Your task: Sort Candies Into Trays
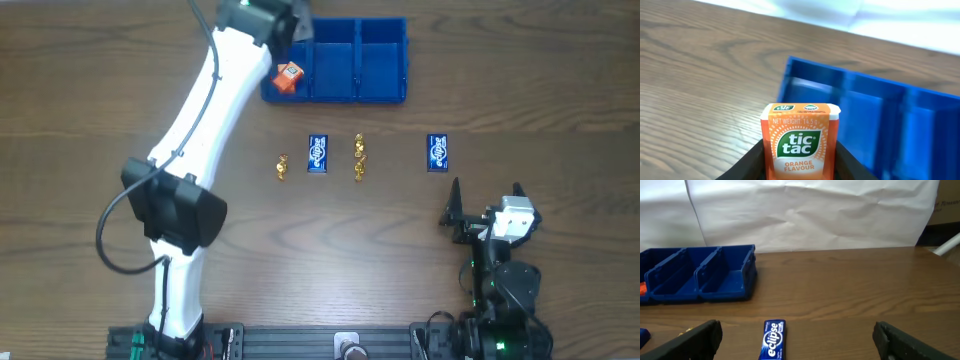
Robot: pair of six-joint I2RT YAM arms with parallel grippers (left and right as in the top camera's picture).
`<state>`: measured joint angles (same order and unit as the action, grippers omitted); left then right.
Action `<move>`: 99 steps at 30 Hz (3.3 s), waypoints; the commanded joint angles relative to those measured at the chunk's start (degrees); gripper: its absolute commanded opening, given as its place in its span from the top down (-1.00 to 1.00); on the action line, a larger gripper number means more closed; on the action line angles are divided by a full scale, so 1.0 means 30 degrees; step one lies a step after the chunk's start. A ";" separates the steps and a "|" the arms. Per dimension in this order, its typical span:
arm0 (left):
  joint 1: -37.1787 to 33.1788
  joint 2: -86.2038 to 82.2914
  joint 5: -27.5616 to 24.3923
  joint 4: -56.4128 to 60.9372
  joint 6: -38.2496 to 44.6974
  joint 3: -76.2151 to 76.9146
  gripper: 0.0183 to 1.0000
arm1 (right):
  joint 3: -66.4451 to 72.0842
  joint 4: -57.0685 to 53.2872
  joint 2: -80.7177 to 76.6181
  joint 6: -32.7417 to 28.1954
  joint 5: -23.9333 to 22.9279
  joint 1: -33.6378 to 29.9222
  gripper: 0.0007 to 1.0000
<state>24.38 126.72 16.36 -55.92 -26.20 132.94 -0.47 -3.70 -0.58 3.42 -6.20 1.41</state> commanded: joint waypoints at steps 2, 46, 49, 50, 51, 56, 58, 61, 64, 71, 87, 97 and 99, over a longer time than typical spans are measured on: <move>-0.1013 0.1865 -0.1989 0.1166 0.2557 -0.0153 0.38 | 0.0015 -0.0102 0.0138 -0.0087 -0.0044 0.0131 -1.00; -0.1457 -1.4528 -0.1290 1.0601 0.4940 -1.5242 -1.00 | 0.0007 -0.0102 0.0138 -0.0080 -0.0044 0.0131 -1.00; -0.2244 -1.8549 -0.1428 1.3318 0.5807 -1.9562 -1.00 | 0.0015 -0.0102 0.0138 -0.0087 -0.0044 0.0131 -1.00; -0.2557 -1.9773 -0.1486 1.4112 0.6069 -2.0895 -0.99 | 0.0015 -0.0102 0.0138 -0.0087 -0.0044 0.0131 -1.00; -0.3038 -2.1726 -0.1625 1.5446 0.6747 -2.3037 -1.00 | 0.0015 -0.0102 0.0138 -0.0087 -0.0044 0.0131 -1.00; -0.4685 -2.7183 -0.2914 1.8994 0.8408 -2.8662 -0.99 | 0.0015 -0.0102 0.0138 -0.0087 -0.0044 0.0131 -1.00; -0.5472 -2.9143 -0.3585 2.0123 0.8896 -3.0592 -1.00 | 0.0015 -0.0102 0.0138 -0.0080 -0.0044 0.0131 -1.00; -0.6382 -3.1387 -0.4218 2.1209 0.9377 -3.2960 -1.00 | 0.0015 -0.0102 0.0138 -0.0080 -0.0044 0.0131 -1.00; -0.6885 -3.2866 -0.4619 2.1398 0.9398 -3.4745 -0.99 | 0.0015 -0.0102 0.0138 -0.0087 -0.0044 0.0131 -1.00; -0.7169 -3.5525 -0.5340 2.3919 0.9464 -3.8628 -0.99 | 0.0015 -0.0102 0.0138 -0.0087 -0.0044 0.0131 -1.00; -0.8021 -4.1288 -0.7650 2.3831 0.9442 -4.3597 -1.00 | 0.0015 -0.0102 0.0138 -0.0080 -0.0044 0.0131 -1.00; -0.8036 -4.2191 -0.8524 1.8425 0.9304 -4.4224 -1.00 | 0.0015 -0.0102 0.0138 -0.0087 -0.0044 0.0131 -1.00; -0.8029 -4.2155 -0.8386 1.7340 0.9311 -4.4224 -0.99 | 0.0015 -0.0102 0.0138 -0.0087 -0.0044 0.0131 -1.00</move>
<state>0.51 0.84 -7.86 0.16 1.54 0.47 -0.47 -3.75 -0.56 3.42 -6.17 1.41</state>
